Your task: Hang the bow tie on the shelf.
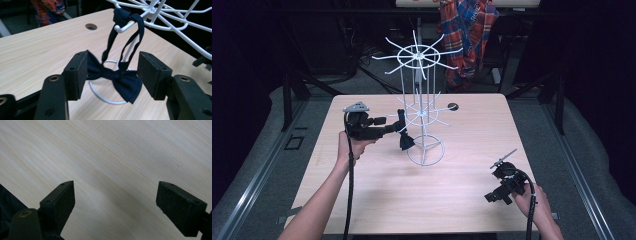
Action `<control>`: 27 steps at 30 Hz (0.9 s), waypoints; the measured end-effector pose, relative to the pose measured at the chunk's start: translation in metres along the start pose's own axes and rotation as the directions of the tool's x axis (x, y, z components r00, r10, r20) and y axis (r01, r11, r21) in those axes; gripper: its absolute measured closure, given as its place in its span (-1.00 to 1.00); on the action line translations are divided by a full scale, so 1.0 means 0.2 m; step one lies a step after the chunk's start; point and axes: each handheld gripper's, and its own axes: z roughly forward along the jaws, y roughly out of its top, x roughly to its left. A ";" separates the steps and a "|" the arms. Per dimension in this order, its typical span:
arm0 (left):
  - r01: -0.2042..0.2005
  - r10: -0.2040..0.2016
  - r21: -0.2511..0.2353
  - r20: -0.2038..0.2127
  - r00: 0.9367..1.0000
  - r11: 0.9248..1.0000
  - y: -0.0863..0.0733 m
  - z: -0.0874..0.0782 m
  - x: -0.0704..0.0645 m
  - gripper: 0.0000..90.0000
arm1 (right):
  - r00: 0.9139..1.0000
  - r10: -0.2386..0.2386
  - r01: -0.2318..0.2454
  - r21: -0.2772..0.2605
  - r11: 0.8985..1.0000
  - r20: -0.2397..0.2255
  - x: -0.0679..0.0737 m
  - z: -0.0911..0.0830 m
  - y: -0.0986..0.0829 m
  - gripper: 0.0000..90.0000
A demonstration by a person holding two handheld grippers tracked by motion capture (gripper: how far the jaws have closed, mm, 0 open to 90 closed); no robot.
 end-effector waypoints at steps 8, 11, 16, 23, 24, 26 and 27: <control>0.017 -0.016 0.011 -0.047 0.999 1.000 -0.03 -0.07 0.01 -0.31 | 1.000 -0.003 0.003 0.003 1.000 0.010 0.00 0.00 0.00 -0.66; 0.012 -0.011 0.018 -0.055 0.998 1.000 -0.03 -0.09 0.02 -0.39 | 1.000 -0.003 0.003 0.006 1.000 0.006 0.00 0.00 0.00 -0.66; 0.010 -0.007 0.029 -0.098 0.995 1.000 -0.03 -0.13 0.01 -0.49 | 1.000 0.006 -0.006 -0.003 1.000 0.009 0.00 0.00 0.00 -0.66; -0.015 0.028 0.080 -0.159 0.987 0.997 -0.05 -0.16 -0.01 -0.59 | 1.000 0.003 -0.003 0.002 1.000 0.009 0.00 -0.01 0.00 -0.66; -0.016 0.032 0.092 -0.176 0.984 0.996 -0.06 -0.16 -0.02 -0.61 | 1.000 0.000 0.000 0.004 1.000 0.009 0.00 -0.01 0.00 -0.66; -0.011 0.029 0.099 -0.182 0.983 0.995 -0.06 -0.16 -0.03 -0.63 | 1.000 -0.003 0.003 0.007 1.000 0.008 0.00 -0.01 0.00 -0.66; -0.014 0.034 0.109 -0.190 0.981 0.994 -0.07 -0.17 -0.03 -0.63 | 1.000 -0.007 0.007 -0.001 1.000 0.012 0.00 -0.01 0.00 -0.66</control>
